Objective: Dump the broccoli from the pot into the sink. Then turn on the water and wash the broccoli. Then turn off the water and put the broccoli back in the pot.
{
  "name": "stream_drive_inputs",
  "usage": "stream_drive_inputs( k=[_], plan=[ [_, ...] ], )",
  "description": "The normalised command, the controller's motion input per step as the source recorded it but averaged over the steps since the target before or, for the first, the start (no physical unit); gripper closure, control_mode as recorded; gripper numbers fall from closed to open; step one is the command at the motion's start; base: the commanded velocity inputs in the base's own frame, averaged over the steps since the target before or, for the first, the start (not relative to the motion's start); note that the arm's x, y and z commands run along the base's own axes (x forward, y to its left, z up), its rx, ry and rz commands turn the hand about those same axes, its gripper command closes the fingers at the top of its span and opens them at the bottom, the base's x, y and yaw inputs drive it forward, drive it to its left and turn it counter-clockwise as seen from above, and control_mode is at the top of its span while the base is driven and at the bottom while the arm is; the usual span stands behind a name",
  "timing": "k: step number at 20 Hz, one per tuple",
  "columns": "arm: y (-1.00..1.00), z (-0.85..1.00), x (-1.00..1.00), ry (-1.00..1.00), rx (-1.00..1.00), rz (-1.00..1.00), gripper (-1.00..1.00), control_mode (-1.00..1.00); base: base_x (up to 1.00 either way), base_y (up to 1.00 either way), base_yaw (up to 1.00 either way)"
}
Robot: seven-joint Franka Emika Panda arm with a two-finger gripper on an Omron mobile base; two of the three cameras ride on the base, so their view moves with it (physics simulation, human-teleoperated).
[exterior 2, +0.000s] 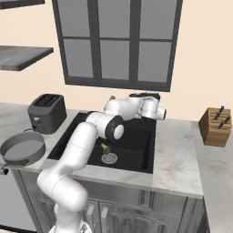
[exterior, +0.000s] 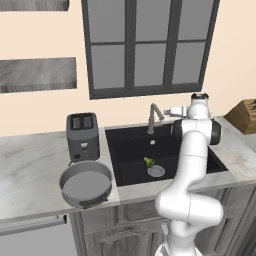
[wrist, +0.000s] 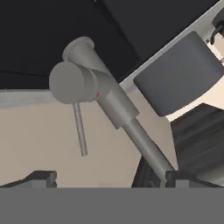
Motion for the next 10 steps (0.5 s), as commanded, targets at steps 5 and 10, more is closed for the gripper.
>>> stream_drive_inputs(
  k=[5, 10],
  plan=[
    [-0.42, 0.33, -0.59, -0.11, -0.12, -0.23, -1.00, -1.00, 0.00, 0.00, 0.00],
    [-0.08, 0.49, -1.00, -0.23, -0.06, -0.26, -1.00, -1.00, 0.00, 0.00, 0.00]
  ],
)
